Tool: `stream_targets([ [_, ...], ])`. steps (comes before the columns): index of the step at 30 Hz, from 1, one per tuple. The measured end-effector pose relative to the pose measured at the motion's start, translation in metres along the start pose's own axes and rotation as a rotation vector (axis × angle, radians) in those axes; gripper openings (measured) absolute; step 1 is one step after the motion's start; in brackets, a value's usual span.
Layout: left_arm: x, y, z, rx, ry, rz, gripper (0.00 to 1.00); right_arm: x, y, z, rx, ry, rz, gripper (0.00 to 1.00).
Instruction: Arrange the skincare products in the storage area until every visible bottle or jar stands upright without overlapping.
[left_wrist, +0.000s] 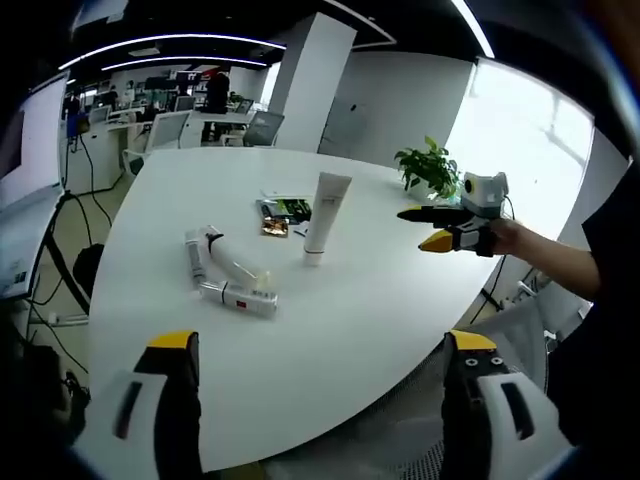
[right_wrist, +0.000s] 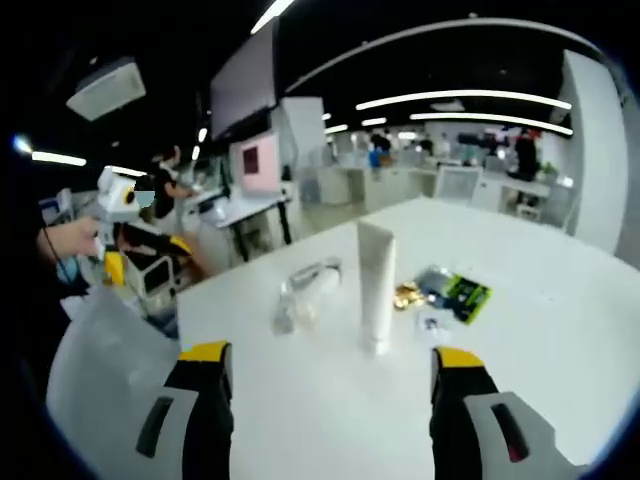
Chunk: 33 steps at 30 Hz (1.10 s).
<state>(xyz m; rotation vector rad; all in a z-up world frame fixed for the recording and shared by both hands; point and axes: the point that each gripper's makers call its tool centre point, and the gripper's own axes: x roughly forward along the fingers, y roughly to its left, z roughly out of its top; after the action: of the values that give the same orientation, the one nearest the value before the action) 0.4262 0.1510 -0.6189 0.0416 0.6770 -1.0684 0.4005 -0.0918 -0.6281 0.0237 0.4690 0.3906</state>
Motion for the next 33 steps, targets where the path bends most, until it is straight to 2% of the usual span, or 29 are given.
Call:
stream_targets([
  [3,-0.004,0.001,0.005,0.008,-0.023,0.009,0.96,-0.005,0.003,0.001,0.011,-0.009,-0.014,0.87],
  [6,-0.006,0.0,0.002,0.002,-0.004,0.001,0.97,-0.013,0.002,-0.001,0.007,-0.003,-0.049,0.94],
  [10,-0.011,-0.003,0.002,0.027,0.008,0.005,0.99,-0.023,0.006,0.0,0.042,-0.036,-0.064,0.97],
  [14,-0.012,-0.003,0.001,0.026,0.017,0.007,0.99,-0.033,0.012,-0.005,0.052,-0.033,-0.079,0.99],
  [21,-0.008,-0.007,0.004,0.044,0.023,-0.011,0.99,-0.051,0.02,-0.016,0.091,-0.041,-0.106,0.99],
  [27,0.007,-0.016,0.007,0.027,0.008,-0.068,0.99,-0.069,0.018,-0.025,0.097,0.002,-0.145,0.99],
  [30,0.013,-0.015,0.006,0.026,0.019,-0.077,0.99,-0.076,0.01,-0.02,0.082,-0.001,-0.168,0.99],
  [33,0.02,-0.014,0.008,0.039,0.037,-0.071,0.99,-0.081,0.004,-0.011,0.101,-0.042,-0.186,0.99],
])
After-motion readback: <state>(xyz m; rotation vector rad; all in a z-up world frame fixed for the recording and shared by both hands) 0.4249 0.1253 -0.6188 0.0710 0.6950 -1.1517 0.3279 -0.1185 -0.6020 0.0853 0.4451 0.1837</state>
